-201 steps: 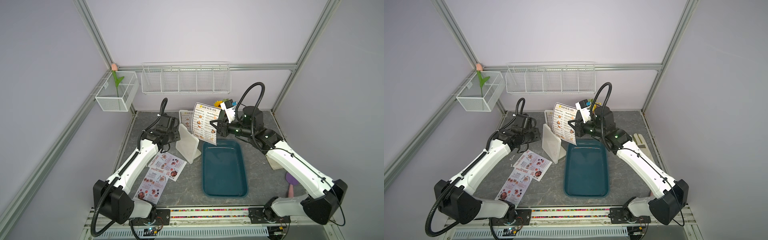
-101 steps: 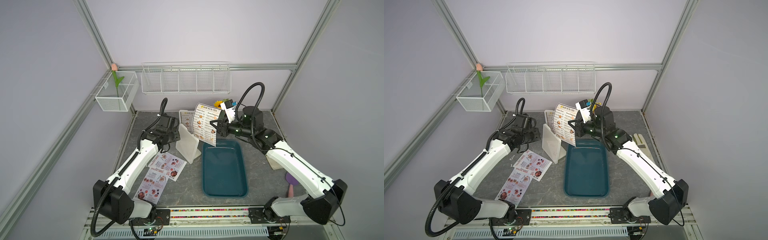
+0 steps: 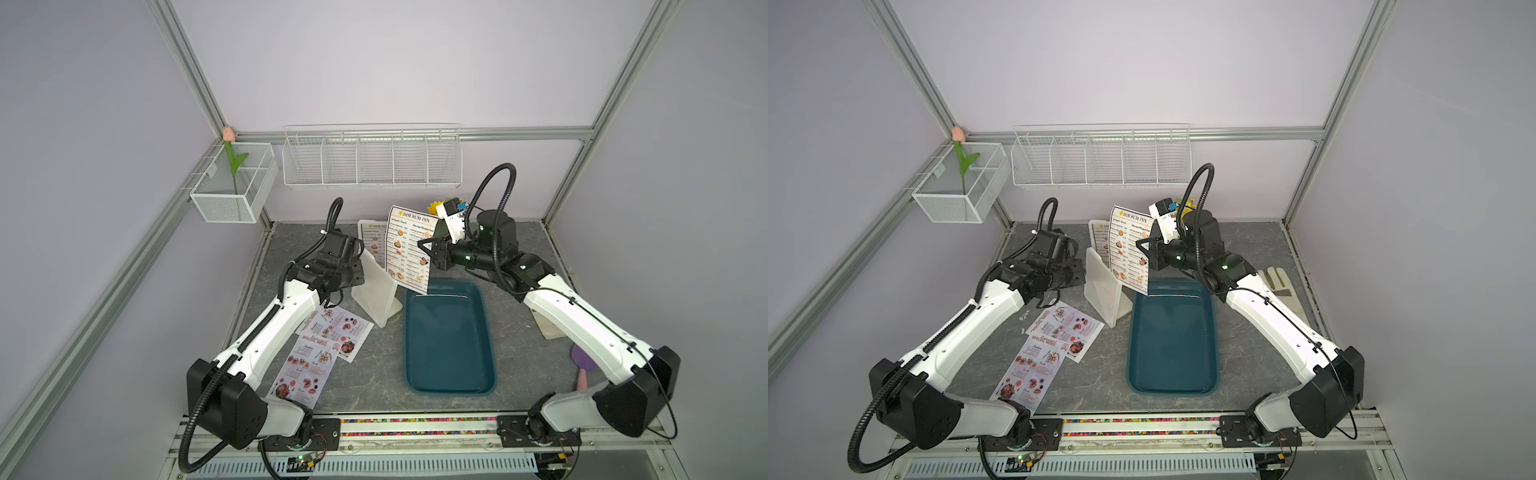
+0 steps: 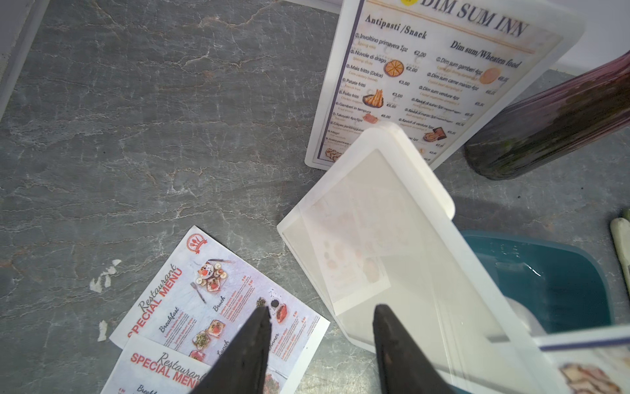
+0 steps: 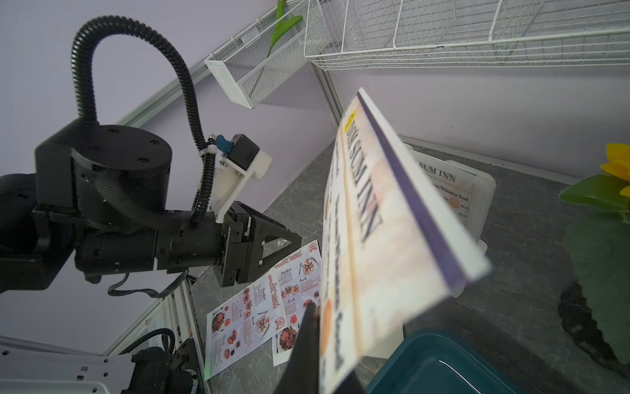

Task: Replace the menus in the menu holders
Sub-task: Insert the menu into the menu holder.

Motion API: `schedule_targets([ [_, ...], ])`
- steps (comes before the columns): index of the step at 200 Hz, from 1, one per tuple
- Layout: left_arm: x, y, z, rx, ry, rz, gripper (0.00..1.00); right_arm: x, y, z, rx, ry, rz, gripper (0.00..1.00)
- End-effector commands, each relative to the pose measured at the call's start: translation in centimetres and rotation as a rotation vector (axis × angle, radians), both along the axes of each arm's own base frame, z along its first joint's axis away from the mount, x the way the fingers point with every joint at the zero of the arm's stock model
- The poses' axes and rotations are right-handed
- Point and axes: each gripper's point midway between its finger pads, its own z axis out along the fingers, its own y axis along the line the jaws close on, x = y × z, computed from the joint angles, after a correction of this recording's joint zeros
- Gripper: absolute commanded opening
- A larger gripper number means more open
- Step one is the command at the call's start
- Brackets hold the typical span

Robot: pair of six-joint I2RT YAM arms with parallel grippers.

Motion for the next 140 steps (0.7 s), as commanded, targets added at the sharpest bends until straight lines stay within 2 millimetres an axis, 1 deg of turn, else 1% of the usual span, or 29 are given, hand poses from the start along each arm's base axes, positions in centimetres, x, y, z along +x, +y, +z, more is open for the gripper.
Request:
schedule_targets([
  [1, -0.4, 0.6, 1.7, 0.014, -0.033, 0.005, 0.51, 0.9, 0.7, -0.5, -0.017, -0.007, 0.022, 0.07],
  [38, -0.8, 1.2, 2.8, 0.041, -0.056, 0.000, 0.52, 1.9, 1.4, -1.2, -0.028, -0.011, 0.029, 0.07],
  [71, -1.2, 1.8, 3.6, 0.060, -0.066, 0.008, 0.51, 2.4, 2.3, -1.0, 0.007, -0.022, 0.047, 0.07],
  [106, -0.9, 2.0, 4.2, 0.072, -0.085, 0.011, 0.51, 2.9, 2.1, -0.8, 0.000, -0.054, 0.027, 0.07],
  [122, -0.7, 1.9, 4.1, 0.071, -0.083, 0.012, 0.52, 3.1, 1.8, -0.7, -0.015, -0.071, 0.014, 0.07],
  [140, -0.6, 1.7, 4.0, 0.067, -0.082, 0.012, 0.52, 3.2, 2.0, -0.9, -0.016, -0.076, 0.022, 0.07],
])
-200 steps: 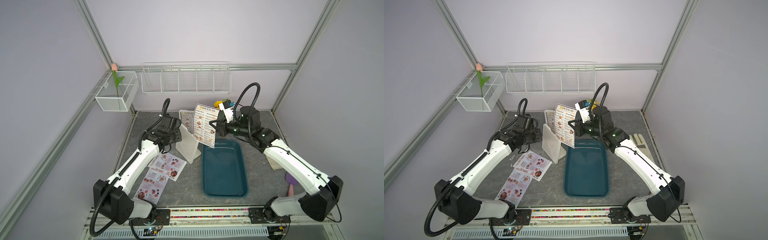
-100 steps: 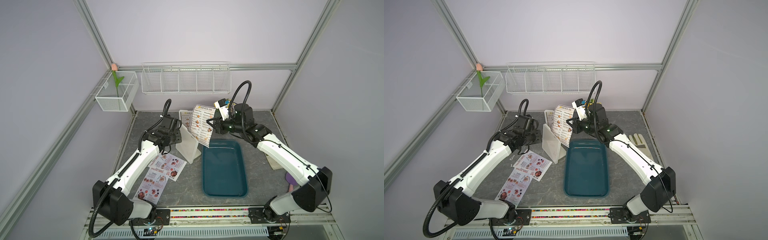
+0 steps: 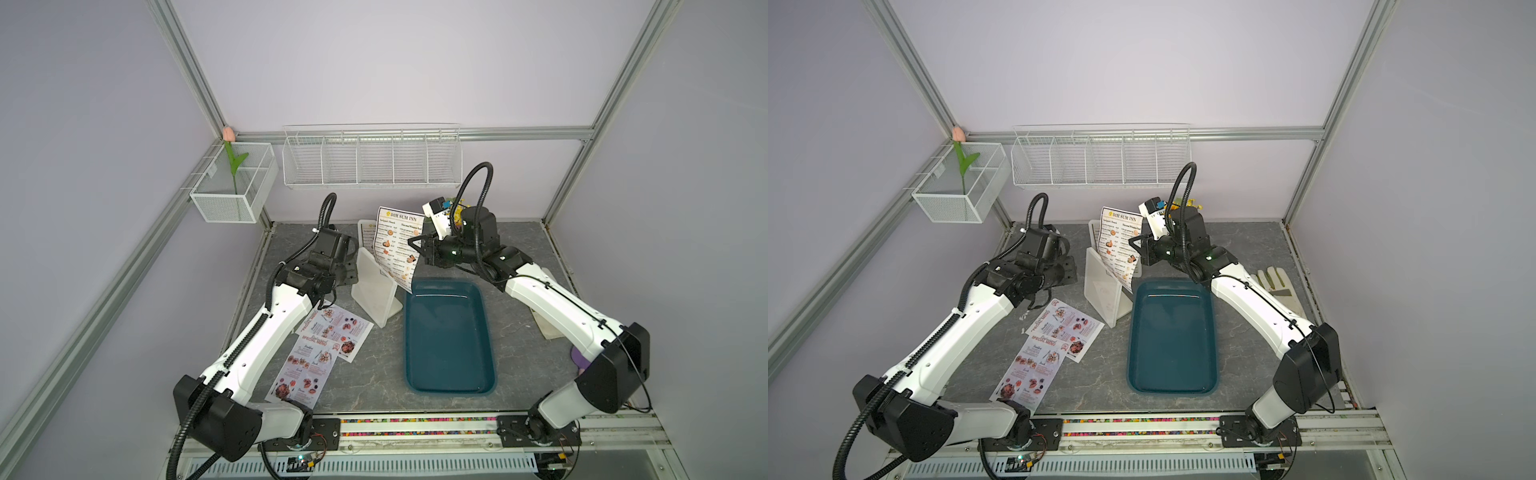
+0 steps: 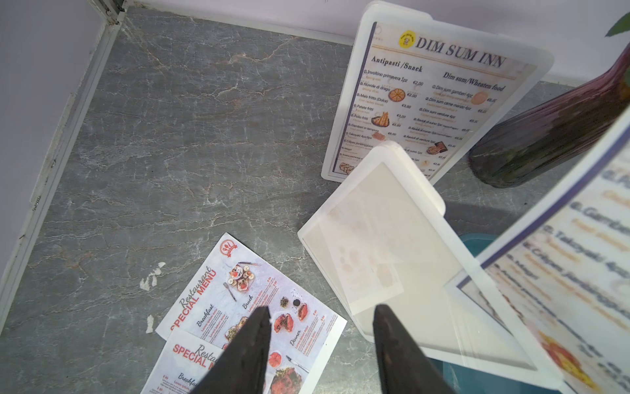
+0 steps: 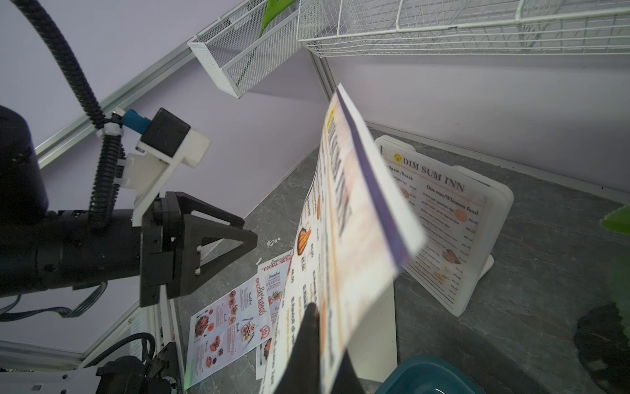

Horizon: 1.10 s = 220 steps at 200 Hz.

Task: Replace the menus in the menu holders
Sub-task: Insert the menu into the menu holder.

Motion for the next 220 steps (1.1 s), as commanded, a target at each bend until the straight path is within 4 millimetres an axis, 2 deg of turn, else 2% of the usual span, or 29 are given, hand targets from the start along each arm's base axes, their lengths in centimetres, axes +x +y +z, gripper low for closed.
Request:
schedule_targets([
  [1, 0.2, 0.1, 1.1, 0.012, -0.019, 0.002, 0.52, 0.7, 0.1, 1.6, 0.014, -0.070, -0.003, 0.07],
  [36, 0.1, 0.2, 1.3, 0.013, -0.020, 0.000, 0.51, 1.4, 0.7, 0.6, 0.022, -0.054, 0.001, 0.07],
  [82, -0.1, 0.5, 1.5, 0.025, -0.025, 0.001, 0.52, 2.1, 1.0, 1.2, 0.047, -0.085, -0.007, 0.07],
  [161, -0.2, 0.0, 2.4, 0.003, -0.036, -0.029, 0.52, 3.6, 2.3, 0.6, 0.063, -0.105, 0.004, 0.07],
  [190, -0.2, -0.2, 2.7, 0.000, -0.039, -0.037, 0.52, 3.6, 3.2, 0.5, 0.077, -0.101, 0.023, 0.07],
  [220, -0.2, -0.3, 2.8, -0.001, -0.041, -0.044, 0.52, 3.6, 3.2, 0.9, 0.089, -0.122, 0.015, 0.07],
])
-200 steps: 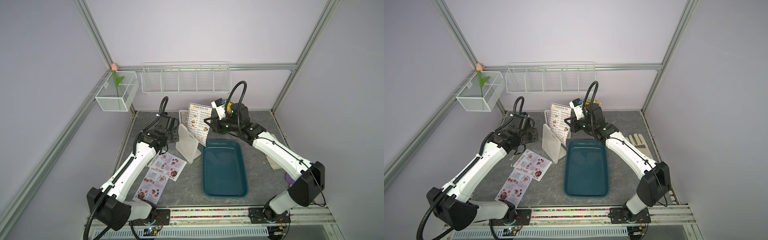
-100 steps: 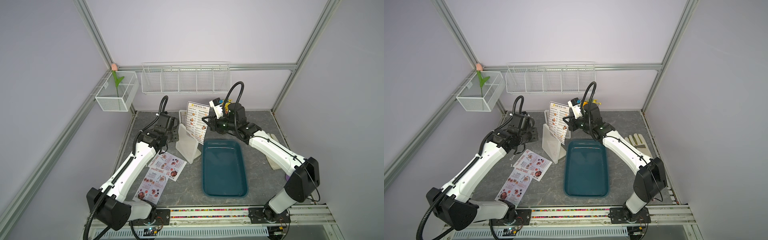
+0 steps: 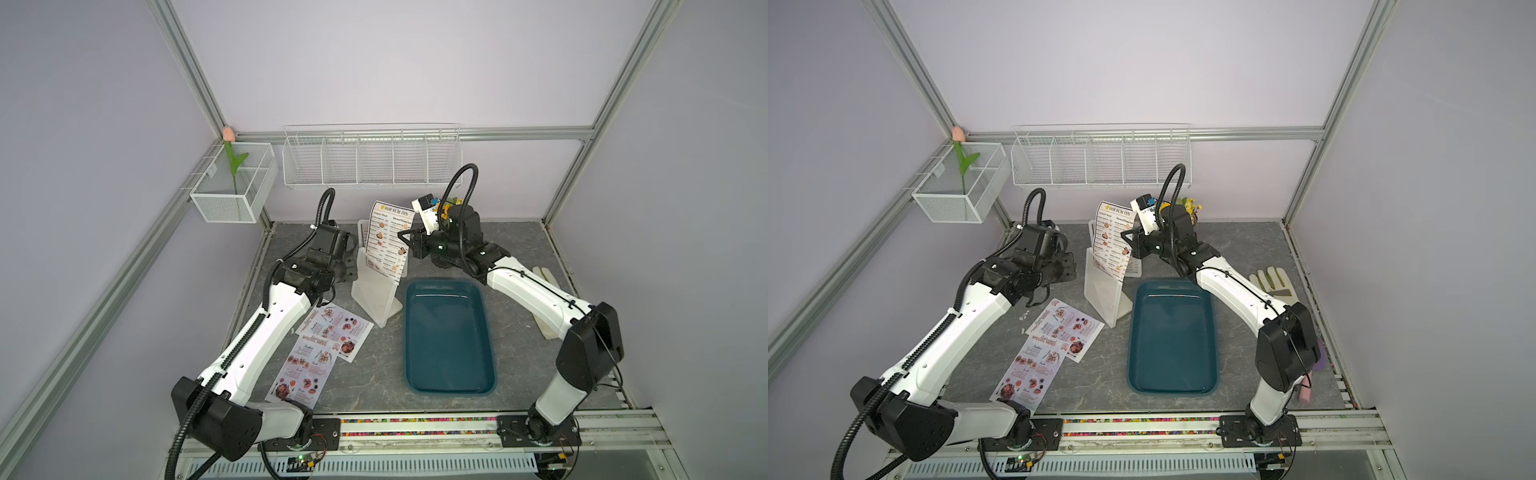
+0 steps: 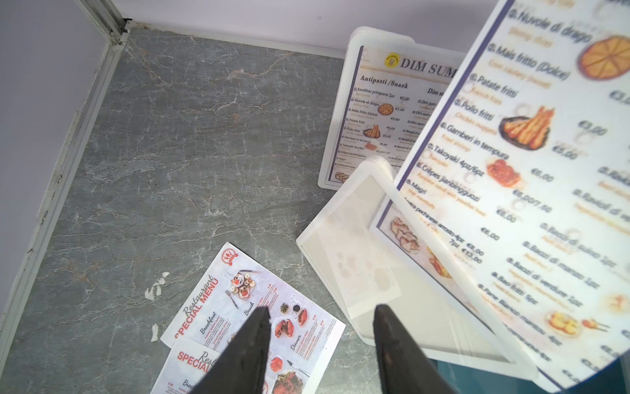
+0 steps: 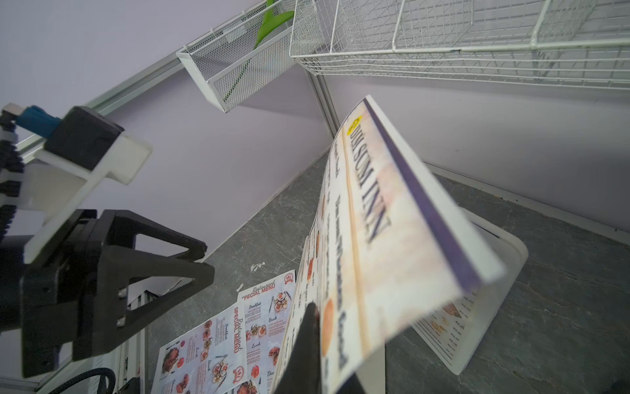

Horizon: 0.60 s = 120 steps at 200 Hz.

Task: Replace the menus in the menu holders
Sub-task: Insert the menu into the menu holder.

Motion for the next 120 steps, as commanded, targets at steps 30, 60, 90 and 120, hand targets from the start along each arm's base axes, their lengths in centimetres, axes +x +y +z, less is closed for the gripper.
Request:
schedule_targets([
  [30, -0.6, -0.1, 0.9, -0.004, -0.004, -0.026, 0.52, 0.0, 0.6, 2.4, 0.074, -0.081, -0.003, 0.07],
  [60, -0.6, -0.1, 0.9, -0.003, -0.009, -0.029, 0.52, -0.2, 1.1, 2.3, 0.088, -0.088, 0.007, 0.07],
  [90, -0.4, -0.1, 0.9, 0.000, -0.016, -0.025, 0.52, -0.5, 1.2, 2.2, 0.087, -0.088, 0.015, 0.07],
  [120, -0.3, -0.2, 0.8, -0.005, -0.017, -0.026, 0.52, -1.0, 1.2, 2.1, 0.089, -0.097, 0.017, 0.07],
])
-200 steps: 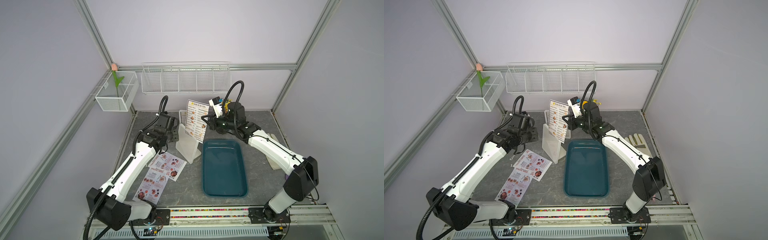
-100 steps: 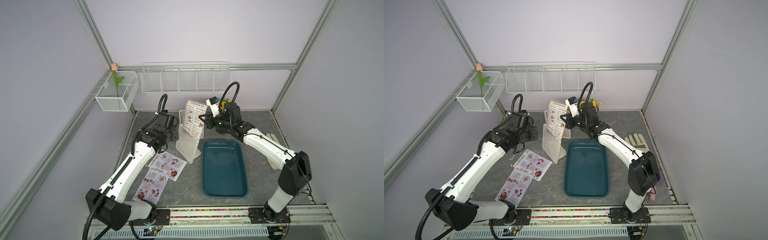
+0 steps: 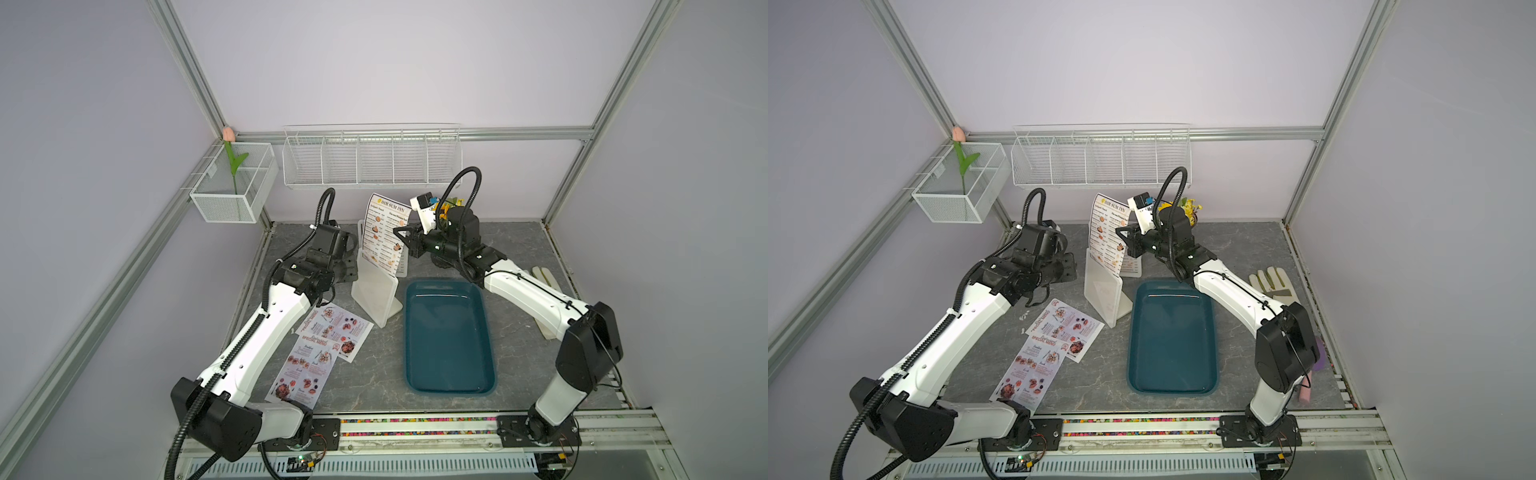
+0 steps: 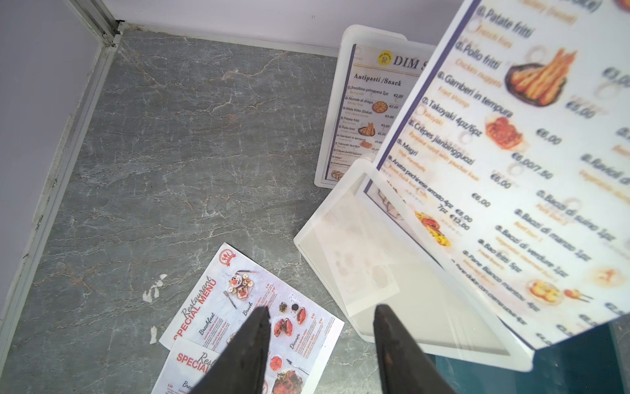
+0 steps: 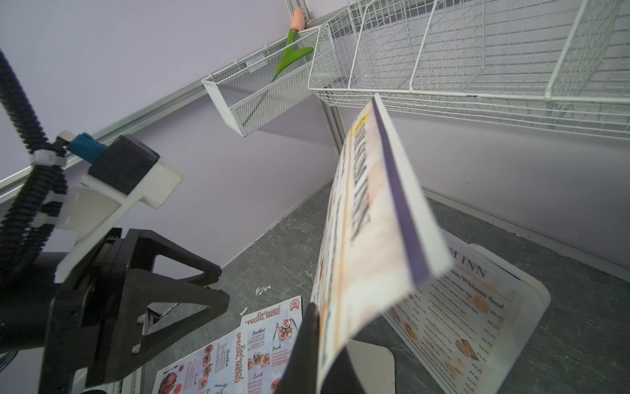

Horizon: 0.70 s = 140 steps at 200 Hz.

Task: Replace the menus in the menu holders
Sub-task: Insert the menu into the menu holder.

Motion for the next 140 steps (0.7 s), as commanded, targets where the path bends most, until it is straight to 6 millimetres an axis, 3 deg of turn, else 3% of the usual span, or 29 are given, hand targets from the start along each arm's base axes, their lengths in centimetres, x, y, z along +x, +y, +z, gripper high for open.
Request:
schedule_targets([
  [1, -0.2, 0.0, 0.7, -0.004, -0.019, -0.009, 0.52, -0.7, -0.1, 0.7, 0.021, -0.025, 0.005, 0.07],
  [66, 0.1, -0.2, 0.6, -0.006, -0.018, -0.013, 0.52, -2.1, -0.2, 1.1, 0.059, -0.035, 0.019, 0.11],
  [140, 0.5, -0.7, 0.9, -0.011, -0.012, -0.029, 0.52, -2.9, -0.2, 1.5, 0.085, -0.029, 0.018, 0.07],
])
